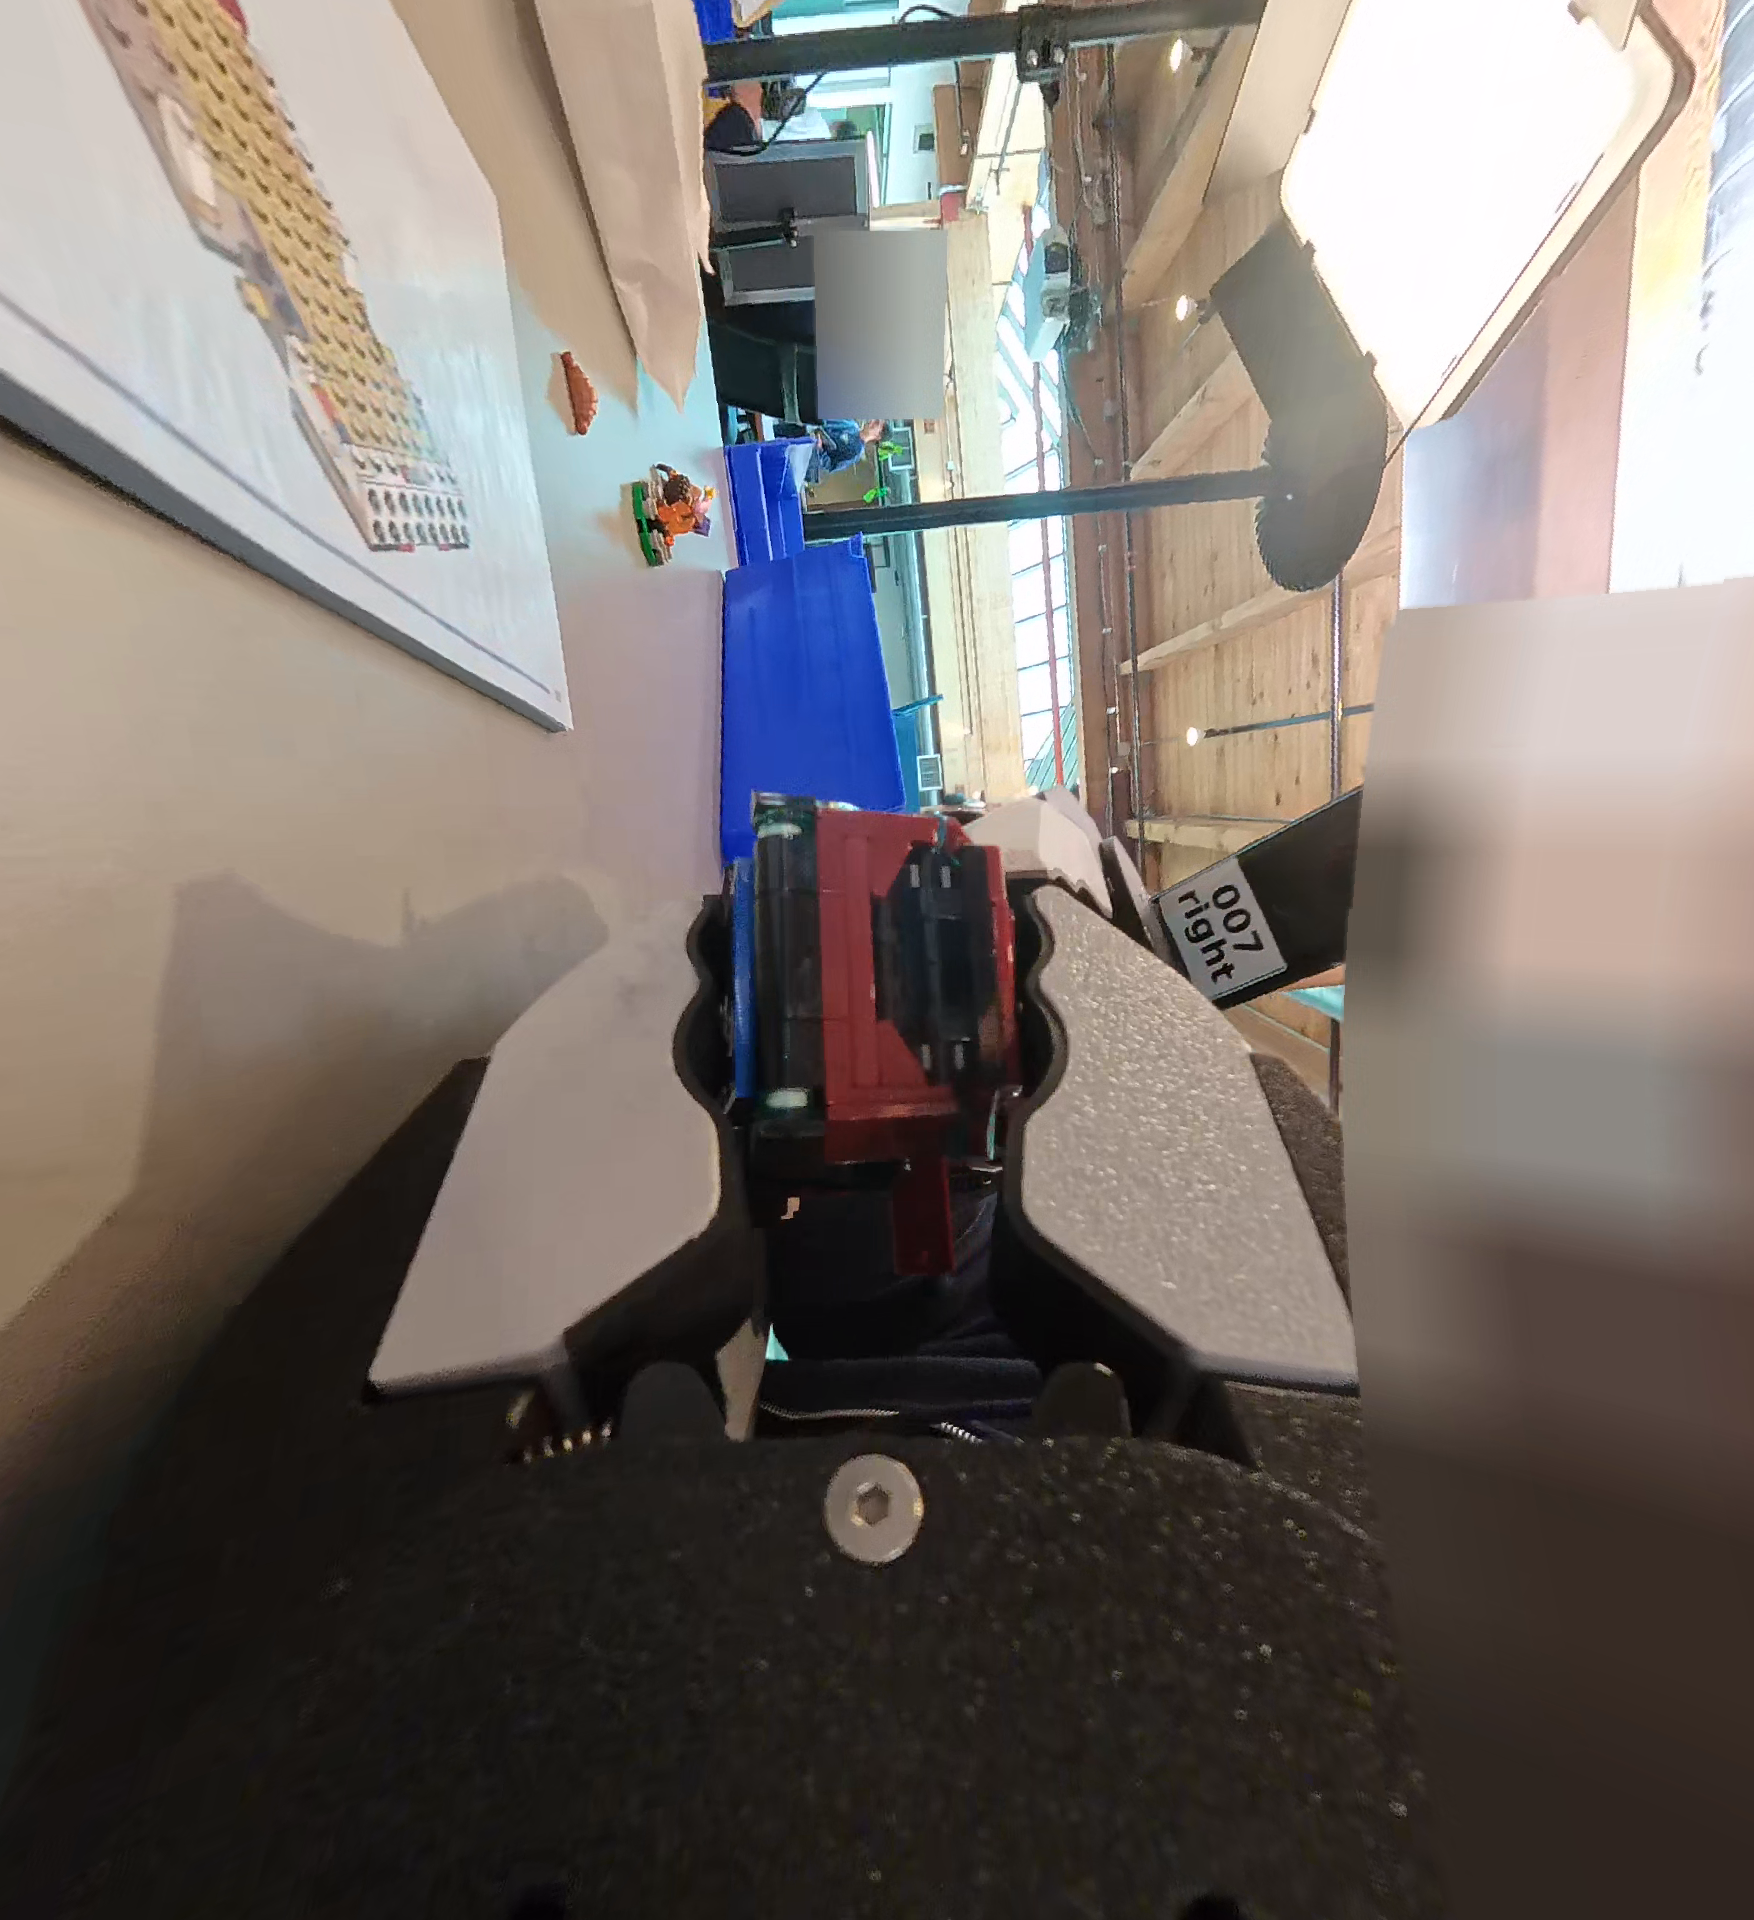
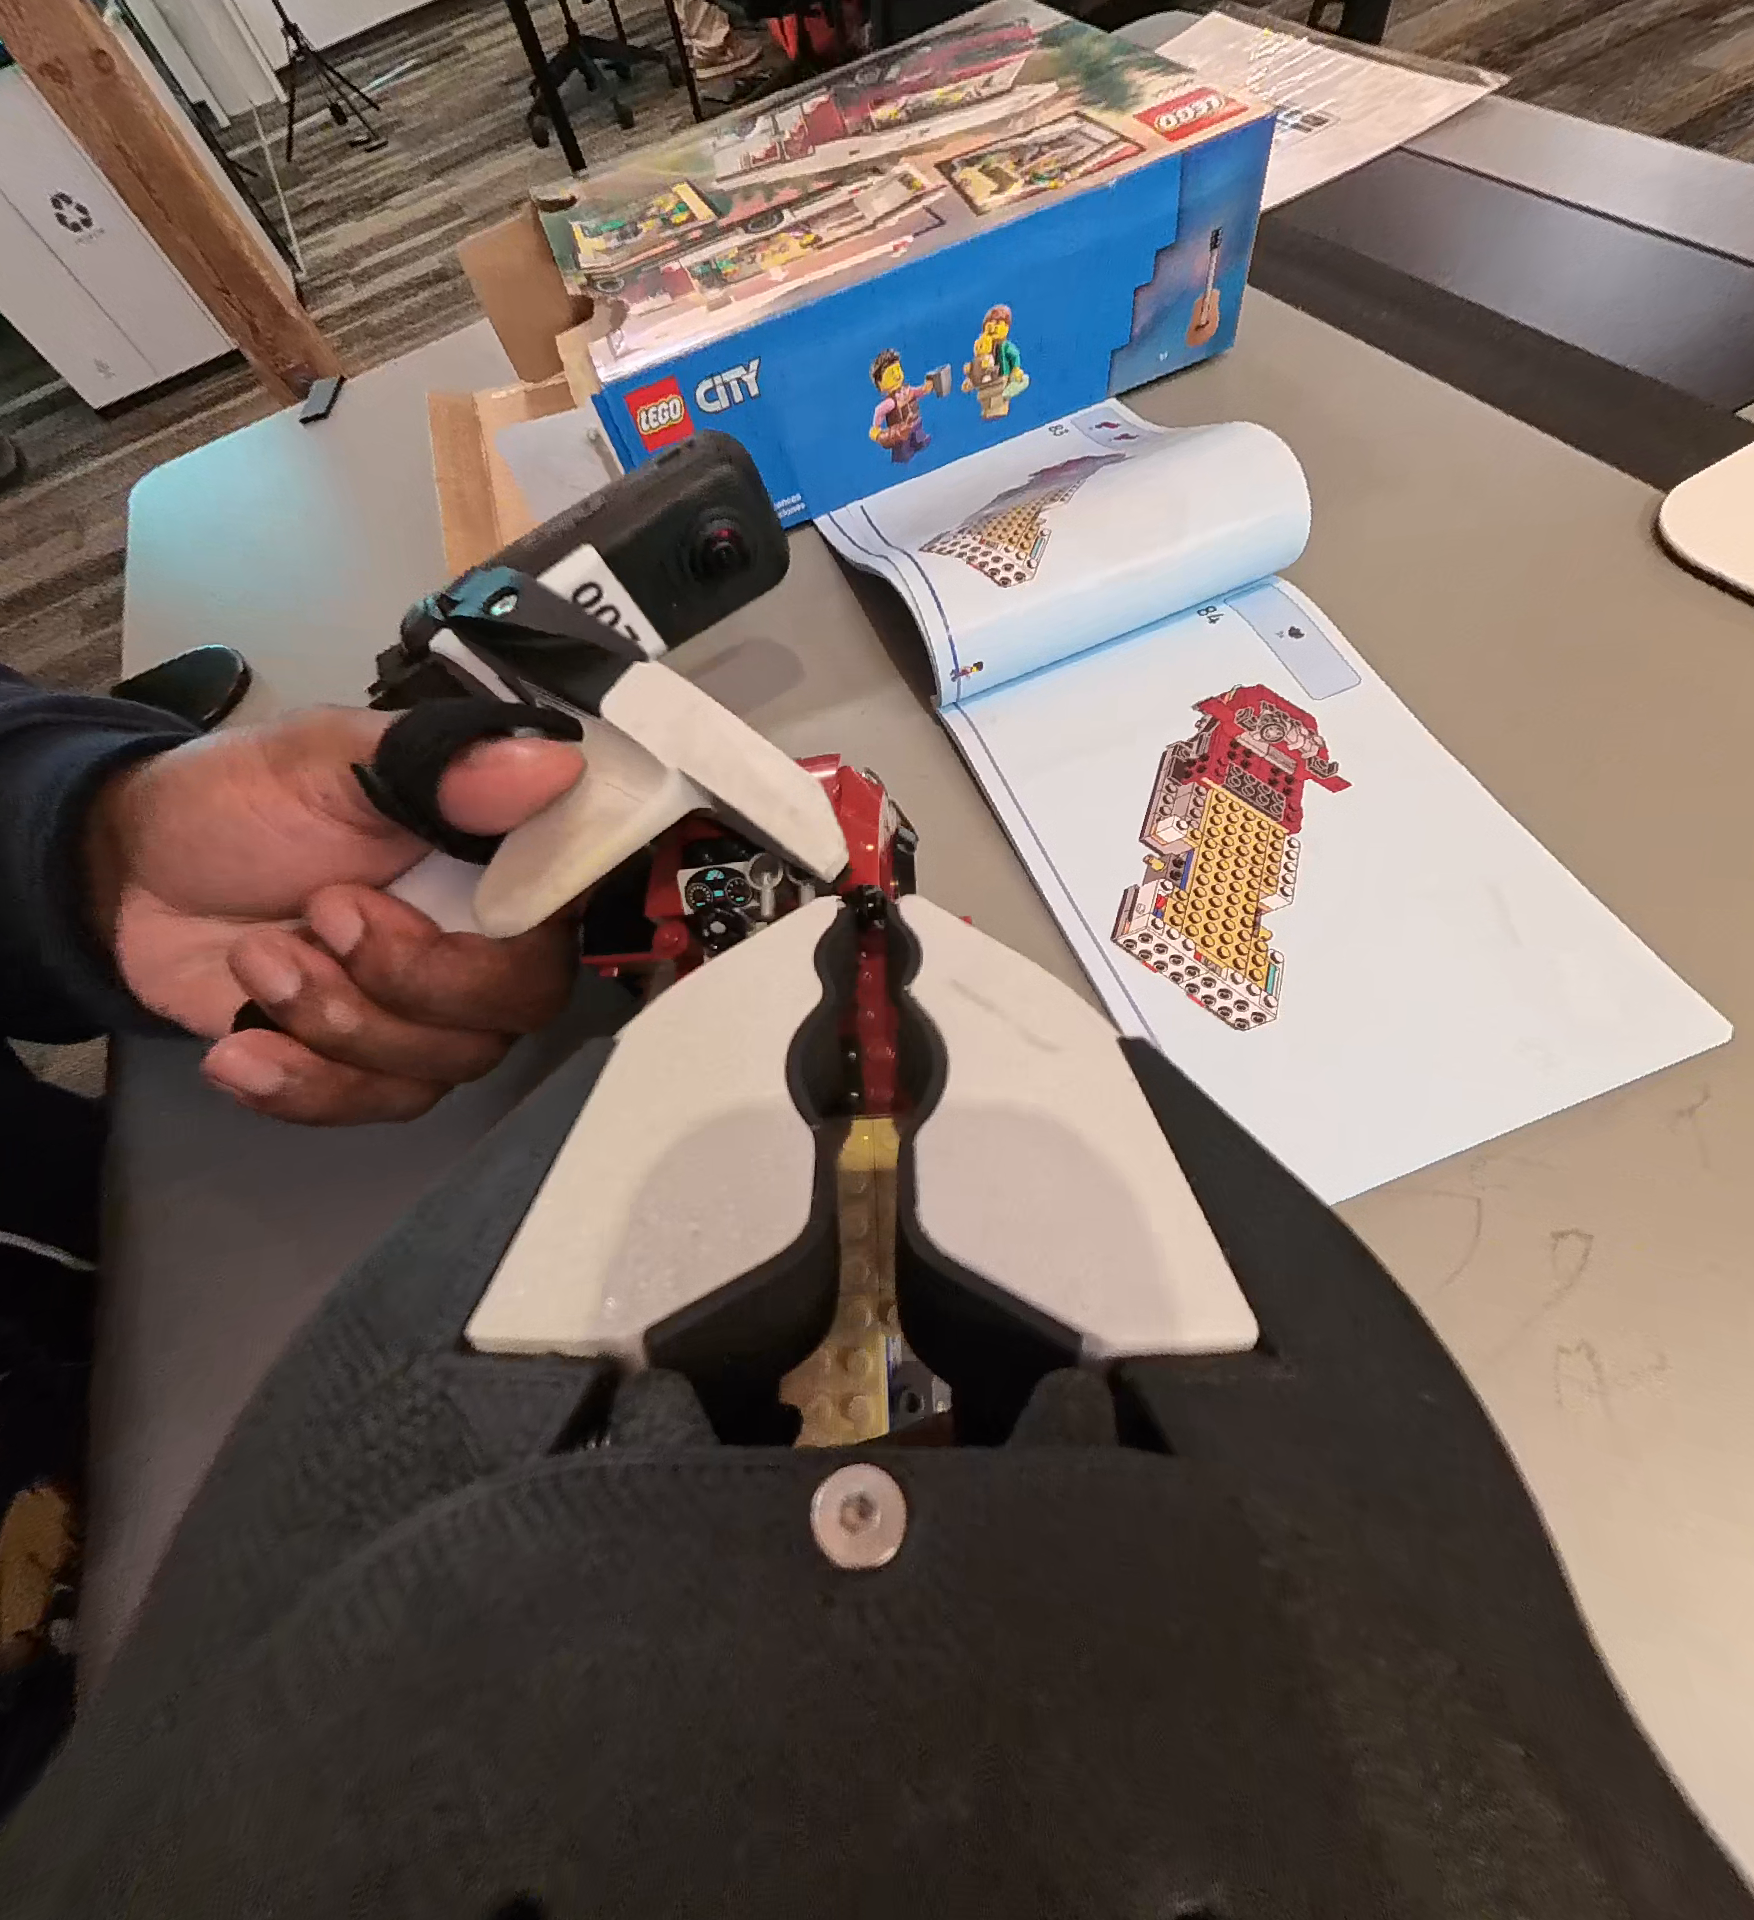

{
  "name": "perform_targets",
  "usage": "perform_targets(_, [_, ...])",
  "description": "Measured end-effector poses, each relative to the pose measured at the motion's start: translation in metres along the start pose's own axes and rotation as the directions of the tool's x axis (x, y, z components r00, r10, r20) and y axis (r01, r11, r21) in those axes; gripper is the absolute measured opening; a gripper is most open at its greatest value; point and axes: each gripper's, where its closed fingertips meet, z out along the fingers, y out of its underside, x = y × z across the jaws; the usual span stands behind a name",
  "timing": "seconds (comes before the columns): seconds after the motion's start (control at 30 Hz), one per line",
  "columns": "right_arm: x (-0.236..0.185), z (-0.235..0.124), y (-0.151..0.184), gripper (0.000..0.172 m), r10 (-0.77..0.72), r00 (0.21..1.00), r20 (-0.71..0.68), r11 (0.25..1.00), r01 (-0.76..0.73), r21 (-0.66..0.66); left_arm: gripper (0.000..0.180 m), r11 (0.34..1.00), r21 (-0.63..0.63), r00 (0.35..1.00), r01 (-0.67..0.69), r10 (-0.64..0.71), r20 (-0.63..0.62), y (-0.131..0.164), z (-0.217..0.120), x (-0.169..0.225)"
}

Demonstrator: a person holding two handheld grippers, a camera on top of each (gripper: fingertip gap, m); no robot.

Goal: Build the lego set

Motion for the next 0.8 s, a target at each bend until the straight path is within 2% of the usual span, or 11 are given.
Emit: perform_targets(0.8, [-0.004,-0.012,-0.002,0.004,0.119,0.988,0.095,0.993,-0.116,-0.035,0.053,0.978,-0.045,0.979,-0.204,0.204,0.015,0.009,0.005,0.009])
